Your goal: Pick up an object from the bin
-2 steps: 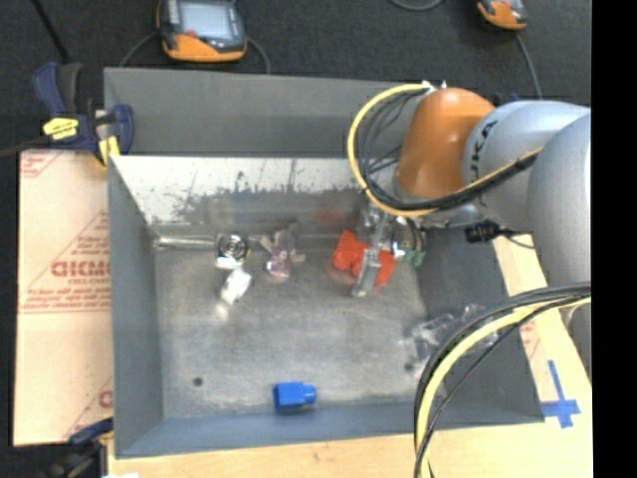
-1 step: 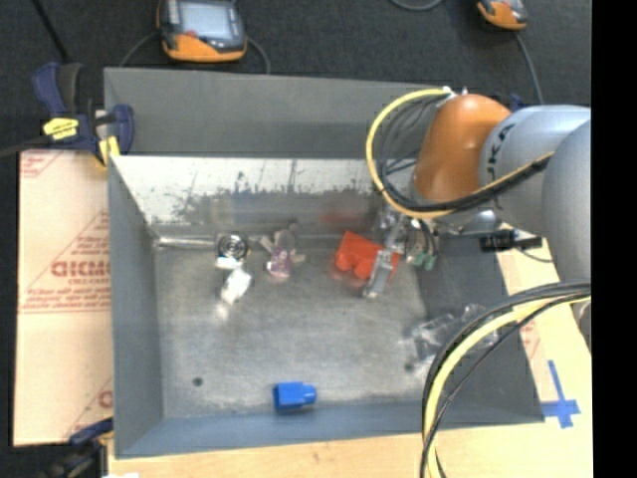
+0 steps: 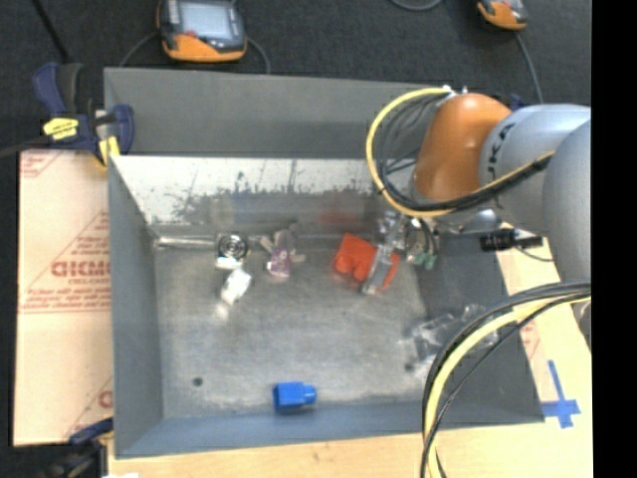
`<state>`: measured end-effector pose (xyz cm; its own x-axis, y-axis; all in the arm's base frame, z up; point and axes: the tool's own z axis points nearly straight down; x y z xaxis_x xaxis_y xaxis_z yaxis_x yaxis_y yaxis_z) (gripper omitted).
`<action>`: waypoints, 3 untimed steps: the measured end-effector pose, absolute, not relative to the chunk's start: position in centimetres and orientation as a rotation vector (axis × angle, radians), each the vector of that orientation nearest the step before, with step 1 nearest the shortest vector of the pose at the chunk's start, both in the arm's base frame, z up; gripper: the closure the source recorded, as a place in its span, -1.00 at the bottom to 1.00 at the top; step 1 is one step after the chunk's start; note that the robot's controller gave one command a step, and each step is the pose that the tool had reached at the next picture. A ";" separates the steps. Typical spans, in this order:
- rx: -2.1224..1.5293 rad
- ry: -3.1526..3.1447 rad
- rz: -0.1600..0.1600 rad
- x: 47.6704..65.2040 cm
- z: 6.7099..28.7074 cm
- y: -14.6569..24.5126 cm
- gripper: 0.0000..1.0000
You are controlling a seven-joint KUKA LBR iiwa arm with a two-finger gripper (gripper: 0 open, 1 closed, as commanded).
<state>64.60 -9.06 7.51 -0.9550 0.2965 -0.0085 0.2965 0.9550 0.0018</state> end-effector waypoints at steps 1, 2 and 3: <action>0.468 3.096 -0.001 64.6 7.4 -9.1 -1.00; 0.544 3.088 0.001 64.8 7.3 -8.9 -1.00; 0.607 3.078 0.001 63.5 7.1 -8.6 -1.00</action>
Offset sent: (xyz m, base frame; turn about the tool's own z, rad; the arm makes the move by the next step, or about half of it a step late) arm 0.0000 0.0000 0.0000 0.0000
